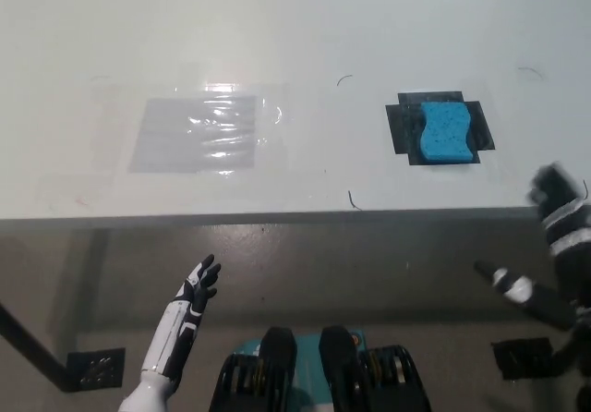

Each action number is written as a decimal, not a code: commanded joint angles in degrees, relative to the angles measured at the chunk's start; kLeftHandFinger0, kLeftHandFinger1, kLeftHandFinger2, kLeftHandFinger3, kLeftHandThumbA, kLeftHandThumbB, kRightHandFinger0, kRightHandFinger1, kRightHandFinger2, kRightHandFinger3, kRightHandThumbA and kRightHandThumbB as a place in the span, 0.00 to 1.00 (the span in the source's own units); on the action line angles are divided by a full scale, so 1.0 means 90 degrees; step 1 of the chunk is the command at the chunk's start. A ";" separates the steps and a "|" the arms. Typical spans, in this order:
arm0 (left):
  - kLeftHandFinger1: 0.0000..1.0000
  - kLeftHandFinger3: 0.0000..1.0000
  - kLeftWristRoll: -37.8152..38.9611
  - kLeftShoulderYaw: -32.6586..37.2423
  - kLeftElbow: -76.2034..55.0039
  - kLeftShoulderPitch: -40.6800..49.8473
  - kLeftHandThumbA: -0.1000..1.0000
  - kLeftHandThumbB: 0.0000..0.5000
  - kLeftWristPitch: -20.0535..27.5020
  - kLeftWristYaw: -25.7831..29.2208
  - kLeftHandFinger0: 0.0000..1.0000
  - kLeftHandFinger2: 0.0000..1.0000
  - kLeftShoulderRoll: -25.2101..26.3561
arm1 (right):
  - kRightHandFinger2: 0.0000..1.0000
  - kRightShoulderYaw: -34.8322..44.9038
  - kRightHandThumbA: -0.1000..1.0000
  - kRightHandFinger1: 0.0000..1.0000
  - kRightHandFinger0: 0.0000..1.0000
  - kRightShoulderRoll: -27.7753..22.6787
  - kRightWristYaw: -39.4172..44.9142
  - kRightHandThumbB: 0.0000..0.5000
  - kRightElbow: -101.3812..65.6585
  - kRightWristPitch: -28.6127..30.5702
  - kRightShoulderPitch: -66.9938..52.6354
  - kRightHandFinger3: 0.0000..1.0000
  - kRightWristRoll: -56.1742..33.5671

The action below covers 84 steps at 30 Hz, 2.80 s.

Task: A soft sponge is kept on the balc marked spot on the table infront of the robot and it uses its right hand fist to press down on it and drrags it across the table in a back and forth manner twice to clean it

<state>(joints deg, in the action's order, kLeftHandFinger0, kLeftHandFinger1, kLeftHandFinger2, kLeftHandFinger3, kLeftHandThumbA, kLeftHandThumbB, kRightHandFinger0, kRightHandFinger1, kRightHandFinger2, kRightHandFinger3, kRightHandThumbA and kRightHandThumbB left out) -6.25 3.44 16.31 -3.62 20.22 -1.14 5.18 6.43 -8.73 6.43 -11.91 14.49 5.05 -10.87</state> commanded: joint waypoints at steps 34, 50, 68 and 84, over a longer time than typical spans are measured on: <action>1.00 1.00 -0.0195 0.0051 -0.0162 0.0139 1.00 0.22 0.0469 0.0098 1.00 1.00 -0.0005 | 0.00 0.0022 1.00 0.00 0.00 -0.0013 -0.0864 0.08 0.7706 -0.0512 0.7990 0.00 -0.0115; 1.00 1.00 -0.0150 0.0093 -0.0148 0.0074 1.00 0.18 0.0493 0.0031 1.00 1.00 0.0017 | 0.34 0.0149 1.00 0.02 0.00 -0.0004 -0.1361 0.09 1.0334 -0.0448 0.6980 0.36 -0.0234; 1.00 1.00 -0.0244 0.0092 -0.0125 0.0005 1.00 0.18 0.0503 0.0047 1.00 1.00 0.0054 | 0.26 0.0213 1.00 0.00 0.00 0.0304 -0.1268 0.11 1.0514 -0.0590 0.5728 0.35 -0.0234; 1.00 1.00 -0.0287 0.0083 -0.0041 -0.0082 1.00 0.16 0.0629 0.0056 1.00 1.00 0.0061 | 0.32 0.0170 1.00 0.00 0.00 0.0443 -0.0994 0.16 1.0457 -0.0542 0.6054 0.37 -0.0183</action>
<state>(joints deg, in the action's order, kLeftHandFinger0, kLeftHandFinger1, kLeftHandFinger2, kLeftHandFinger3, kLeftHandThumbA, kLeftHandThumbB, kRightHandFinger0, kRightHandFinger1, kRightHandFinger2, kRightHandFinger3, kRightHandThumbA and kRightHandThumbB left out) -8.36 4.24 16.22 -3.34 23.19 -1.14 5.22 8.28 -6.86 -4.07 80.85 12.14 59.64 -13.58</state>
